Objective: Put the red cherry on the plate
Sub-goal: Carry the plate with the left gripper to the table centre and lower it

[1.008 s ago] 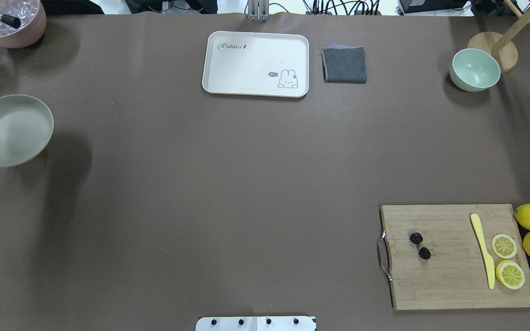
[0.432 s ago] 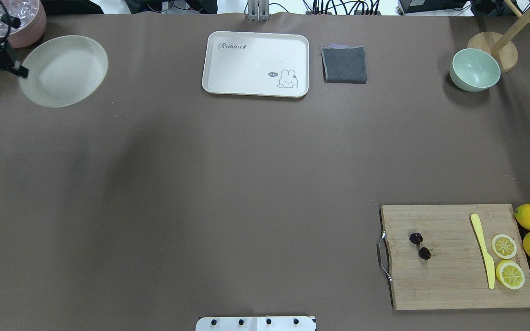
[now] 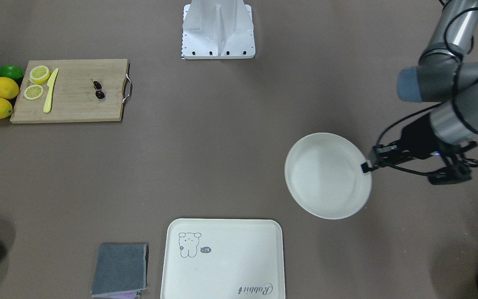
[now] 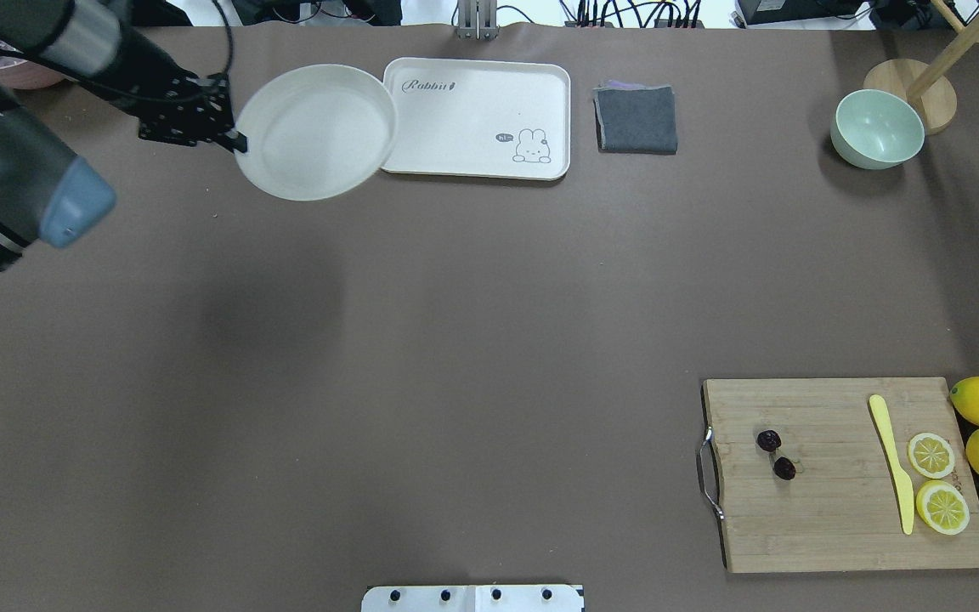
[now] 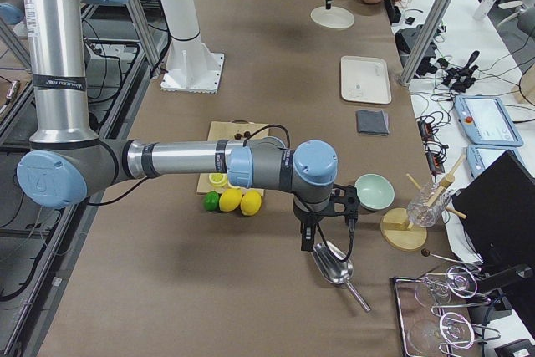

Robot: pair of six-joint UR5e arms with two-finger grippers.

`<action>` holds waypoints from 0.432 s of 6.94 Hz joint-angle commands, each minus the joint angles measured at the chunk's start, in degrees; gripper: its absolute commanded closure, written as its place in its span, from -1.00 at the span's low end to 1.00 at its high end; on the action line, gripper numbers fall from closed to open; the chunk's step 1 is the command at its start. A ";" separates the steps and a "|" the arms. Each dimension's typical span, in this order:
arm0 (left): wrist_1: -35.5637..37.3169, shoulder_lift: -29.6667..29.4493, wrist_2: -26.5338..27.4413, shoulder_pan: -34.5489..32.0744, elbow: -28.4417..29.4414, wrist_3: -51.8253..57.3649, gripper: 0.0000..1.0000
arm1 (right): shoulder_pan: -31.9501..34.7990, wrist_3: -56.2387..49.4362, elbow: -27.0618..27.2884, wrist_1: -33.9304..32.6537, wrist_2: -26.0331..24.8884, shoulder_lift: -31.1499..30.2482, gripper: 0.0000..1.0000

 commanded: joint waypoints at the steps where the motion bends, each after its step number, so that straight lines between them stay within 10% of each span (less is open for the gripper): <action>1: 0.06 -2.08 15.97 14.88 -2.54 -8.81 1.00 | 0.00 0.12 0.12 0.00 0.00 0.03 -1.00; 3: 0.06 -2.18 24.28 22.47 -2.19 -10.59 1.00 | -0.26 1.25 0.99 0.00 0.26 0.12 -1.00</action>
